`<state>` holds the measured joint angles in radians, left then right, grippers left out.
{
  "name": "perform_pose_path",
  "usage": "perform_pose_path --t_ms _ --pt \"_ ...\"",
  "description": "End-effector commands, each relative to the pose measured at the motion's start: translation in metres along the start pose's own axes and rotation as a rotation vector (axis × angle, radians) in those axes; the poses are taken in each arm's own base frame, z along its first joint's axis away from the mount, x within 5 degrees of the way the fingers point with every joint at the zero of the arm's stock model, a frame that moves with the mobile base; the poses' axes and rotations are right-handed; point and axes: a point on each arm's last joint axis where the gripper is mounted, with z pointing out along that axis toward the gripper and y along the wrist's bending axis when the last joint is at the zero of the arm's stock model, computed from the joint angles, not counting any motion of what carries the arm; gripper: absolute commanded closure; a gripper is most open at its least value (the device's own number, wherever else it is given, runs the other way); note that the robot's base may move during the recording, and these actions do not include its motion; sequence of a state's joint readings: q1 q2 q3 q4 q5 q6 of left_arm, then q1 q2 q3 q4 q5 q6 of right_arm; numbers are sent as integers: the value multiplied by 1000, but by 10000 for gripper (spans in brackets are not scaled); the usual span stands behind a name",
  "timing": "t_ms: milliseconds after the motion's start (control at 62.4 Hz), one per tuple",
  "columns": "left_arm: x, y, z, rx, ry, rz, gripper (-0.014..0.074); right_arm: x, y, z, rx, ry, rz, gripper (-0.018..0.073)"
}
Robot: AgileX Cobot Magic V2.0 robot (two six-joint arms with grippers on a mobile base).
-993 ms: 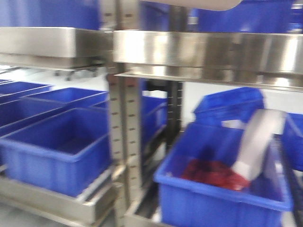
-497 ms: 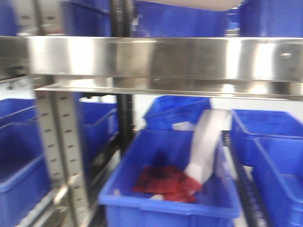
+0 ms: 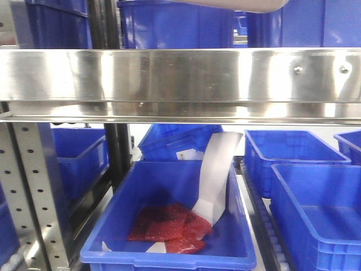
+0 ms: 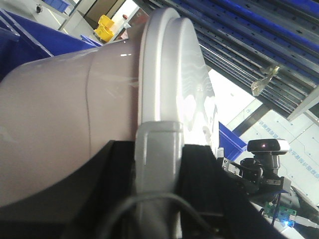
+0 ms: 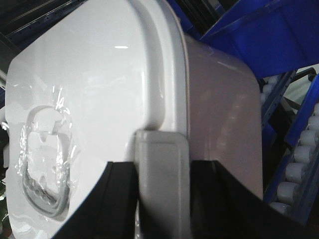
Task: Grab white bin and place on right shelf
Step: 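Hold the bin while the base turns and approaches the blue-bin shelf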
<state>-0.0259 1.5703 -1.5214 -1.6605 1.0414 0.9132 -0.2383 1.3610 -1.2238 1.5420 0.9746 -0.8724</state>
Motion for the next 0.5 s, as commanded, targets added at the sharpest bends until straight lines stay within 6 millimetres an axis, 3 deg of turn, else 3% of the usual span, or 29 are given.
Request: perform_pose_path --t_ms 0,481 --pt "10 -60 1 313 130 59 722 -2 47 -6 -247 9 -25 508" --pt "10 -60 1 313 130 59 722 -2 47 -6 -247 9 -25 508"
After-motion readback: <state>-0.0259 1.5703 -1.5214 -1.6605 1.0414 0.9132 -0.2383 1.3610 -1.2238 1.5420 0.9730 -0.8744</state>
